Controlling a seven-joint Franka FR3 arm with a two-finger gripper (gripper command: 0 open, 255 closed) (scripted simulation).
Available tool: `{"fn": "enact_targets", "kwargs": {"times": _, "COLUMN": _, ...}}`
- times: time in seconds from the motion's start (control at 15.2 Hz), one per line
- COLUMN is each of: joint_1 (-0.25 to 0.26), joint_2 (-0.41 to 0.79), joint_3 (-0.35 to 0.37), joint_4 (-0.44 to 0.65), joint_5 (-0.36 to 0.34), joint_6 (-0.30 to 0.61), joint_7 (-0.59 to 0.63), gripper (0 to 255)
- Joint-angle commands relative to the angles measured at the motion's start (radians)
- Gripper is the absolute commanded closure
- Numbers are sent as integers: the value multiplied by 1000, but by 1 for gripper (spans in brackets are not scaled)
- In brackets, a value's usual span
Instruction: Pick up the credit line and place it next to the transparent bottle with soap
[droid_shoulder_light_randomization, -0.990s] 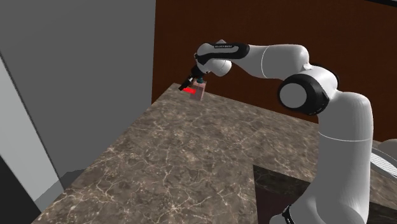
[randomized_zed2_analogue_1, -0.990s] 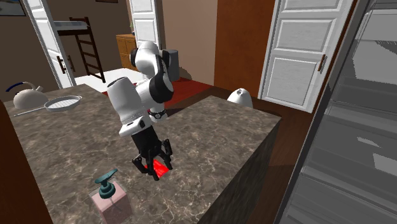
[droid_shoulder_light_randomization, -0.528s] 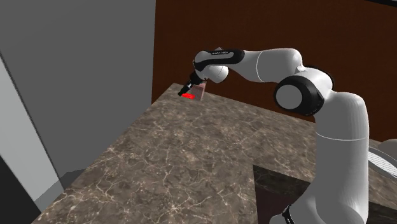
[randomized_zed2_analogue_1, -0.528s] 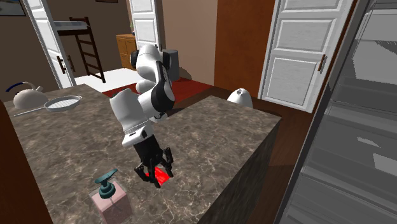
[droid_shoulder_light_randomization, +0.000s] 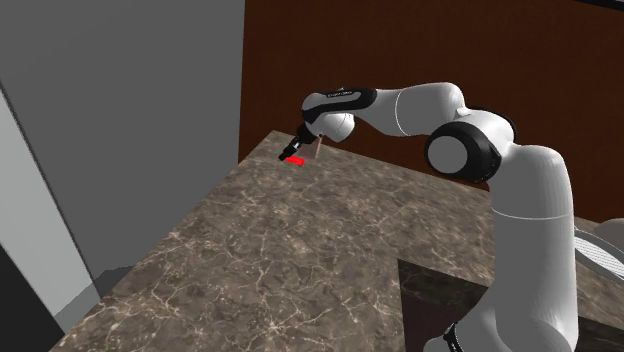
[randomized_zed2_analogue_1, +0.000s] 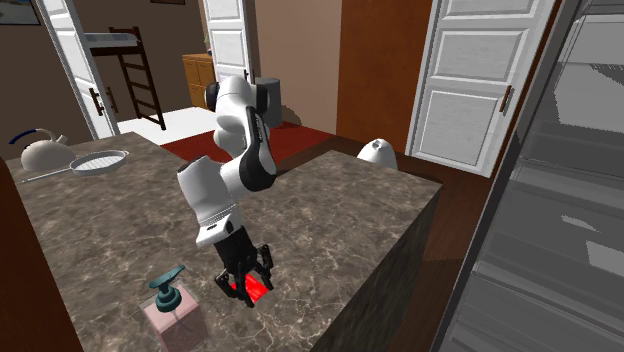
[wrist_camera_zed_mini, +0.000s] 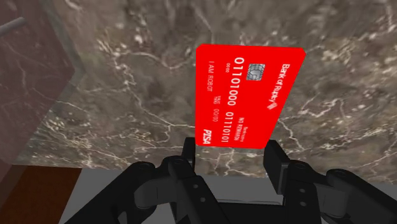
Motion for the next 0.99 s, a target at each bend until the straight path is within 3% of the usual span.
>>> {"fn": "enact_targets", "kwargs": {"times": 0.0, "joint_1": -2, "joint_2": 14, "joint_3": 7, "joint_4": -3, "joint_5": 11, "joint_6": 16, "joint_7": -13, "gripper": 255}}
{"fn": "enact_targets", "kwargs": {"times": 0.73, "joint_1": -11, "joint_2": 43, "joint_3": 22, "joint_4": -11, "joint_5": 36, "joint_6": 49, "joint_7": -45, "gripper": 255}}
{"fn": "enact_targets", "kwargs": {"times": 0.79, "joint_1": -11, "joint_2": 43, "joint_3": 22, "joint_4": -11, "joint_5": 36, "joint_6": 49, "joint_7": -45, "gripper": 0}}
{"fn": "enact_targets", "kwargs": {"times": 0.92, "joint_1": -11, "joint_2": 43, "joint_3": 22, "joint_4": -11, "joint_5": 36, "joint_6": 49, "joint_7": -45, "gripper": 0}}
